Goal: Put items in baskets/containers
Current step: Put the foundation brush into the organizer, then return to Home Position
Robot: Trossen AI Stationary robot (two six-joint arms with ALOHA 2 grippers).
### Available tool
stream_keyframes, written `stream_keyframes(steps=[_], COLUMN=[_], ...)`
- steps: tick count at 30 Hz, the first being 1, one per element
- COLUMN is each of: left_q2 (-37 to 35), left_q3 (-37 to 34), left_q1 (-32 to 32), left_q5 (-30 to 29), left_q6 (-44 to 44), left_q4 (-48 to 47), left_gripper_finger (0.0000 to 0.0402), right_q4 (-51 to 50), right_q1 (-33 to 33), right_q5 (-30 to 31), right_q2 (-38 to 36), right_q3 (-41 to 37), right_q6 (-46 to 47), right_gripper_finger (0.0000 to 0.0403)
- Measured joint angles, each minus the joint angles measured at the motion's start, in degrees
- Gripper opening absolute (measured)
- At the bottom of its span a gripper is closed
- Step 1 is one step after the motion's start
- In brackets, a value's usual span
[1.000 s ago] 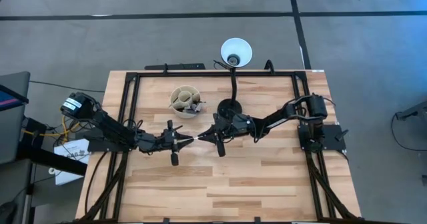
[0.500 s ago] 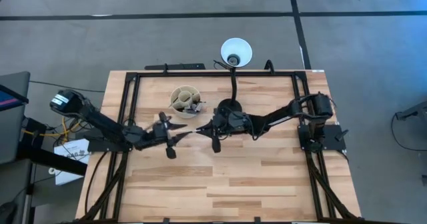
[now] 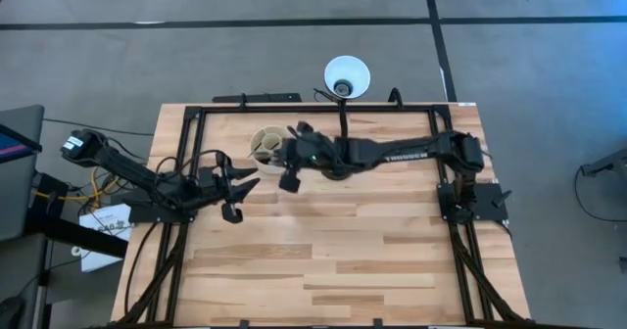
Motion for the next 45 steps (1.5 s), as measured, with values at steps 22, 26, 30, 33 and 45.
stream_keyframes(steps=[22, 26, 30, 33, 45], left_q2=[0.23, 0.23, 0.23, 0.23, 0.25], left_q3=[0.0, 0.0, 0.0, 0.0, 0.0], left_q1=[0.0, 0.01, 0.0, 0.02, 0.0], left_q5=[0.28, 0.28, 0.28, 0.28, 0.28], left_q6=[0.0, 0.0, 0.0, 0.0, 0.0], left_q4=[-0.02, -0.02, -0.02, -0.02, -0.22], left_gripper_finger=[0.0116, 0.0115, 0.0116, 0.0115, 0.0115], right_q4=[-5.93, -6.47, -6.51, -6.04, -10.23], right_q1=[-9.19, -9.41, -9.59, -9.61, -8.4], right_q5=[-7.48, -8.72, -9.18, -9.17, -7.99], right_q2=[13.73, 13.73, 13.73, 13.73, 13.19], right_q3=[11.51, 11.51, 11.51, 11.51, 16.48], right_q6=[-2.3, -3.94, -4.09, -4.11, -5.66], right_gripper_finger=[0.0053, 0.0069, 0.0081, 0.0092, 0.0178])
